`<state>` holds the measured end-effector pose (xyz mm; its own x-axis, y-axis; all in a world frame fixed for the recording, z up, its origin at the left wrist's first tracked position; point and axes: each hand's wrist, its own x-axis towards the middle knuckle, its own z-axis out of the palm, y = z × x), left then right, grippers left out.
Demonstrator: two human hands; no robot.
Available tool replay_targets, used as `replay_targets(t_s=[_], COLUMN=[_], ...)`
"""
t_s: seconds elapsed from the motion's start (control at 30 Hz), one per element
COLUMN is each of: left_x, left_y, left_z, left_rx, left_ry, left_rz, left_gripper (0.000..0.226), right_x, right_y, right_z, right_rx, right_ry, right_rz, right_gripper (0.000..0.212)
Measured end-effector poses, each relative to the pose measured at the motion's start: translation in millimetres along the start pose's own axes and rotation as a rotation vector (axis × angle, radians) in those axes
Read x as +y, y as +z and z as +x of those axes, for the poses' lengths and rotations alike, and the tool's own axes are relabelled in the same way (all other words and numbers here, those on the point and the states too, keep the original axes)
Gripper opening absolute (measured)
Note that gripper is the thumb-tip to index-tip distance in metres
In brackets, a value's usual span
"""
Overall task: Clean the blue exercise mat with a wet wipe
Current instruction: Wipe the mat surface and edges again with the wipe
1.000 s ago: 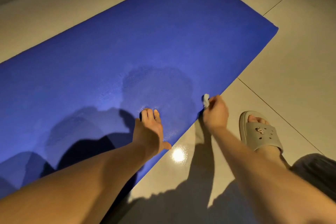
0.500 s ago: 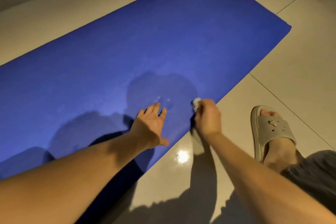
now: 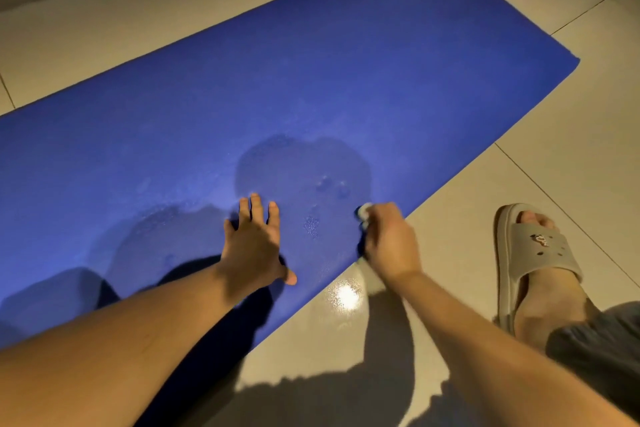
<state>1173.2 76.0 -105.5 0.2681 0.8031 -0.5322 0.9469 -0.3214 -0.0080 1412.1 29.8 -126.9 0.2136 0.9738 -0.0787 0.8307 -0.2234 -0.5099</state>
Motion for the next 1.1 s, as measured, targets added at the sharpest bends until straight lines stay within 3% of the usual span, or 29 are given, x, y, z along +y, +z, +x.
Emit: replay_targets(t_s=[0.07,0.13,0.2,0.3,0.4,0.43,0.53,0.6,0.7,0.77,0.87,0.97,1.1], left_x=[1.2,2.7,3.7,2.5,1.6,1.3,1.5,1.7,0.1,1.0,2.8,3.9,5.1], left_y=[0.2,-1.7,-2.2,-1.7,0.6,0.4,1.6,3.3,6.2,6.3,4.8,4.4,7.6], left_z=[2.8,4.3,5.8,6.4,8.9,9.5,9.2,8.0,6.8,7.3,8.2,8.6,9.1], left_rx=[-0.029,-0.053,-0.086,-0.124,-0.132,-0.136,-0.122,-0.107,-0.095,-0.104,-0.122,-0.121,-0.061], left_ry=[-0.011,-0.023,-0.036,-0.041,-0.038,-0.040,-0.040,-0.034,-0.035,-0.030,-0.032,-0.029,-0.023], left_rz=[-0.012,-0.001,0.004,-0.009,-0.018,-0.017,-0.011,-0.005,0.004,-0.001,0.013,0.022,0.034], left_gripper=[0.151,0.152,0.152,0.152,0.152,0.152,0.151,0.151,0.151,0.151,0.150,0.151,0.153], right_x=[16.2,9.0,-17.5,-68.1,-68.6,-57.0,-15.7,10.2,1.6,-22.5,-48.7,-33.7,4.8], right_y=[-11.0,-8.2,7.4,42.8,48.4,42.7,7.6,-10.9,-7.5,12.6,35.0,19.2,-12.4], right_z=[25.0,26.5,1.1,-63.8,-73.2,-59.5,-0.1,31.0,34.9,8.3,-31.6,-9.9,63.3], right_rx=[0.079,0.155,0.152,-0.053,-0.214,-0.206,0.034,0.094,0.132,0.096,-0.119,-0.206,-0.028], right_ry=[0.191,0.248,0.198,-0.005,-0.156,-0.134,0.002,0.159,0.247,0.149,-0.145,-0.337,-0.101], right_rz=[-0.038,-0.039,-0.033,0.074,-0.022,-0.033,-0.137,-0.115,-0.100,-0.062,-0.074,-0.105,-0.231], right_gripper=[0.016,0.015,0.015,0.018,0.014,0.011,0.010,0.018,0.020,0.018,0.019,0.018,0.014])
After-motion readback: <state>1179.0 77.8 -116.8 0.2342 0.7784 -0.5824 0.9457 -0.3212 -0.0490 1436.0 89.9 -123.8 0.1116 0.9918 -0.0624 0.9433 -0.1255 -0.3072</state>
